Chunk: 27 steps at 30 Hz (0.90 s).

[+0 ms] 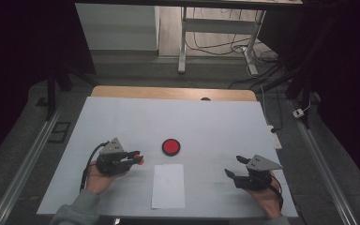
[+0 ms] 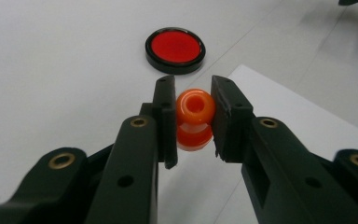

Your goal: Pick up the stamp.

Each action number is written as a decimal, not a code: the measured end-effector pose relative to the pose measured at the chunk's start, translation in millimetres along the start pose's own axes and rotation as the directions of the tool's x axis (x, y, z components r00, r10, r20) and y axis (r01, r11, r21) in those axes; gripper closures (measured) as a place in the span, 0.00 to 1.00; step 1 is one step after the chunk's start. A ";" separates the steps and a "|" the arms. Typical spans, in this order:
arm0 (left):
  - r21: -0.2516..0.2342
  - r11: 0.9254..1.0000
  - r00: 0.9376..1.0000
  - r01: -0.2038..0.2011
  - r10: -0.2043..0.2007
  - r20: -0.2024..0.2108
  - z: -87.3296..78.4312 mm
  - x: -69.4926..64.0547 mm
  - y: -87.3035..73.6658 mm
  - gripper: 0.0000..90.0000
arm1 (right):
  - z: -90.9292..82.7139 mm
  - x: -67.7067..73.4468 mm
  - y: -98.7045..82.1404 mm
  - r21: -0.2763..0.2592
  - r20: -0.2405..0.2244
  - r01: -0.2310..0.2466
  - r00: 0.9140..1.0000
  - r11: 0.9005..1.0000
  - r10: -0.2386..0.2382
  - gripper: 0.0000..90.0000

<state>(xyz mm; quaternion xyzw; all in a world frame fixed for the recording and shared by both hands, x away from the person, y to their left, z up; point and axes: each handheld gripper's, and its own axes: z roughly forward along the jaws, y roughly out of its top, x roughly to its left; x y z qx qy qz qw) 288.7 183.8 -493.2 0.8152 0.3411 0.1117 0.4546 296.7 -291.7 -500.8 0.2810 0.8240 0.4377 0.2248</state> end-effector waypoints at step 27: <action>-0.107 0.994 0.992 0.020 -0.006 0.123 -7.0 -20.5 20.9 0.81 | 1.5 0.8 0.5 0.009 -0.004 0.012 1.000 1.000 -0.012 0.33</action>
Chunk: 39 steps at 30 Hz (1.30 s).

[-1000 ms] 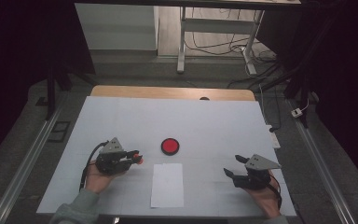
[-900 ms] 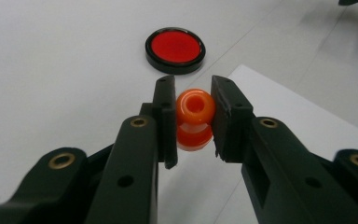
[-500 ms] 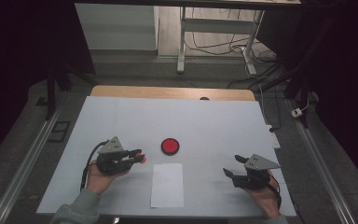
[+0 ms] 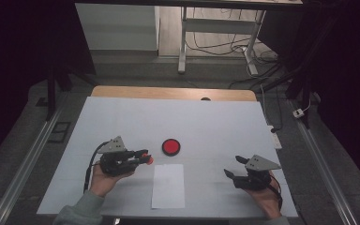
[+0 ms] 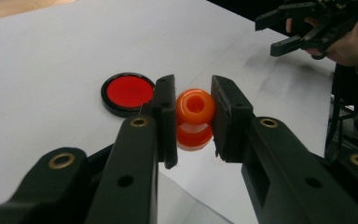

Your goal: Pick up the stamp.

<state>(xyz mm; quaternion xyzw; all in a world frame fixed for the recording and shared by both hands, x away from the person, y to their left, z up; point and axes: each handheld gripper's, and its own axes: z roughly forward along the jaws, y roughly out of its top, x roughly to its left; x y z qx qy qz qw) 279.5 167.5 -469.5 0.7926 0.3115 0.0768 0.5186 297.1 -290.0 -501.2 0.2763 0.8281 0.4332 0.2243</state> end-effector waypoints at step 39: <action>0.036 0.994 0.990 -0.105 0.101 0.102 53.8 -41.3 26.9 0.81 | 2.1 2.8 1.0 0.000 0.001 0.010 1.000 1.000 -0.010 0.33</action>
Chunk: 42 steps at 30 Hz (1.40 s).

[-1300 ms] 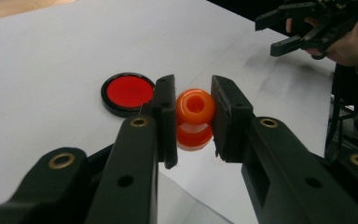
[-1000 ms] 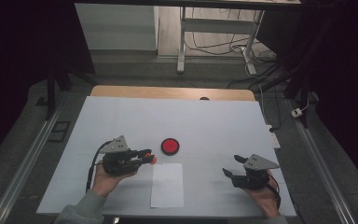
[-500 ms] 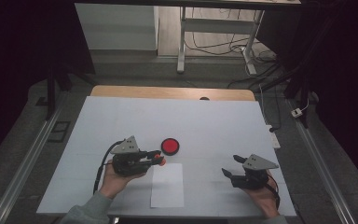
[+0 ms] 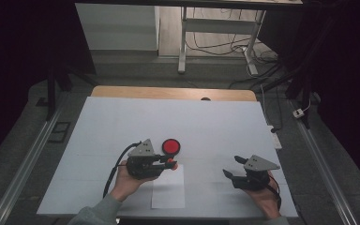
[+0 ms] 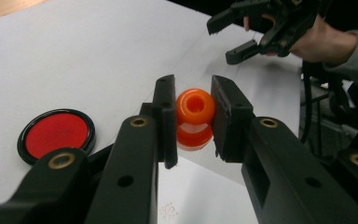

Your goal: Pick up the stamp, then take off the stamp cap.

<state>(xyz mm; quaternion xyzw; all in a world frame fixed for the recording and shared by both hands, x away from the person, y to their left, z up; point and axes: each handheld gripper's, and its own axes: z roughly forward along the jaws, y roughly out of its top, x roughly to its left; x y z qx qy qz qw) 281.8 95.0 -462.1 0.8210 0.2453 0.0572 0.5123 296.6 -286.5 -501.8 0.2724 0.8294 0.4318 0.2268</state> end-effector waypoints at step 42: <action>-0.020 0.999 0.999 0.039 -0.038 0.021 -1.5 11.1 -5.6 0.81 | 2.0 12.1 13.4 -0.037 -0.036 -0.006 0.999 0.999 0.005 0.34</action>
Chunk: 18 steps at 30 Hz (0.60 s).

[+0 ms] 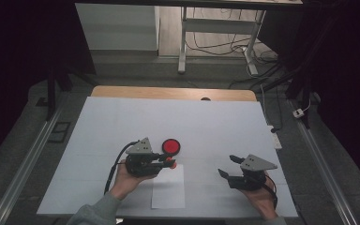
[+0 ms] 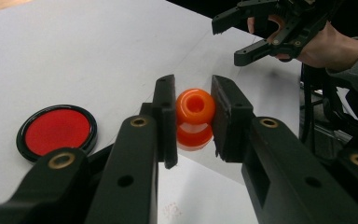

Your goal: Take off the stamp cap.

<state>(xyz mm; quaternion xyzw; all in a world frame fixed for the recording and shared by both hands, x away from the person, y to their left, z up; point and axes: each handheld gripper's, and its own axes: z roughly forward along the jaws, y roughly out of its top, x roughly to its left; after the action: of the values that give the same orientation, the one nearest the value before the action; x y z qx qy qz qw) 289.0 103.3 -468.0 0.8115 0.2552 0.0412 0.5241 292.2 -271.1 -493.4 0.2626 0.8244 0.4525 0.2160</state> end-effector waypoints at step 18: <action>-0.004 1.000 1.000 0.004 -0.004 0.000 2.0 1.8 0.1 0.81 | 11.0 12.1 8.2 0.003 -0.054 0.021 0.998 1.000 -0.021 0.32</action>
<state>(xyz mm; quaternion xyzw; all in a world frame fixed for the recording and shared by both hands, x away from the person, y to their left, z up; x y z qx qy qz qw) 291.3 102.5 -469.2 0.8099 0.2564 0.0406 0.5260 291.3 -252.8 -493.2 0.2420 0.8335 0.4555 0.1979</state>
